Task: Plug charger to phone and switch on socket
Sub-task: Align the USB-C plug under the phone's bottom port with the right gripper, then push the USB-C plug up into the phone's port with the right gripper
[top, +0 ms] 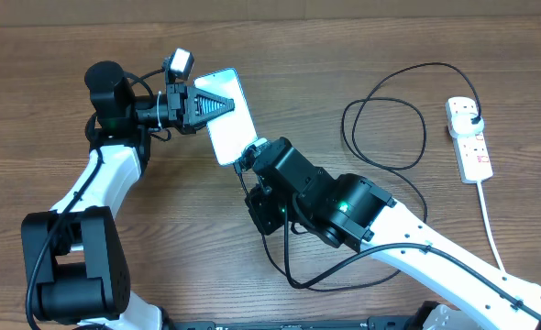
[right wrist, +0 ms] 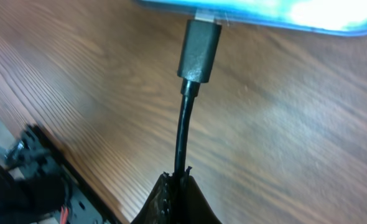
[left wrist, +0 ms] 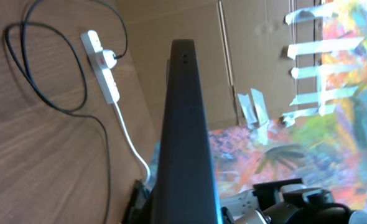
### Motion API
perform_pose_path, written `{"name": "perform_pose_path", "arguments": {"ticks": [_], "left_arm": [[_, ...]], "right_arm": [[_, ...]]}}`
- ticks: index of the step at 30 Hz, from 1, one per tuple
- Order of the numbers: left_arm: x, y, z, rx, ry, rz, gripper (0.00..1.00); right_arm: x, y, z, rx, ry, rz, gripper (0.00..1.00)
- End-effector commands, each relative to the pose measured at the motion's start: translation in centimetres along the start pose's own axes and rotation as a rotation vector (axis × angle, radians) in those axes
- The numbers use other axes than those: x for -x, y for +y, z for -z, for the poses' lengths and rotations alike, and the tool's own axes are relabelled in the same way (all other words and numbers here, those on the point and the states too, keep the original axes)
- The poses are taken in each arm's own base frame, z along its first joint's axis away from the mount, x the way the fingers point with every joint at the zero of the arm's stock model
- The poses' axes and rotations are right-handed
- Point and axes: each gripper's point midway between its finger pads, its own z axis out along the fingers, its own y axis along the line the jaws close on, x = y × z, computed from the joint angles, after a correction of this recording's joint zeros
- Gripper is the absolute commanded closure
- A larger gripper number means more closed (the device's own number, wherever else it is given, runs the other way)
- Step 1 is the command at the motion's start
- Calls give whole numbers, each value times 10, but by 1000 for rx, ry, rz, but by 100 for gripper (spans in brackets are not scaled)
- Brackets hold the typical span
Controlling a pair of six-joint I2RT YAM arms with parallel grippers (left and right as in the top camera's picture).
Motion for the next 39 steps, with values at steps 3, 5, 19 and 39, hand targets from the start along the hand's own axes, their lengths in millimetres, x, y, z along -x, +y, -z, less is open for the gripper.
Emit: {"name": "perform_pose_path", "arguments": {"ticks": [3, 5, 19, 39], "left_arm": [[0, -9, -2, -11, 25, -159, 96], [-1, -9, -2, -12, 27, -174, 96], [-1, -8, -3, -13, 28, -175, 96], [-3, -5, -3, -13, 29, -127, 96]], "right_arm": [[-8, -5, 2, -29, 36, 14, 96], [-9, -8, 2, -48, 39, 14, 96], [-6, -8, 2, -47, 28, 22, 96], [0, -7, -5, -43, 14, 24, 96]]}}
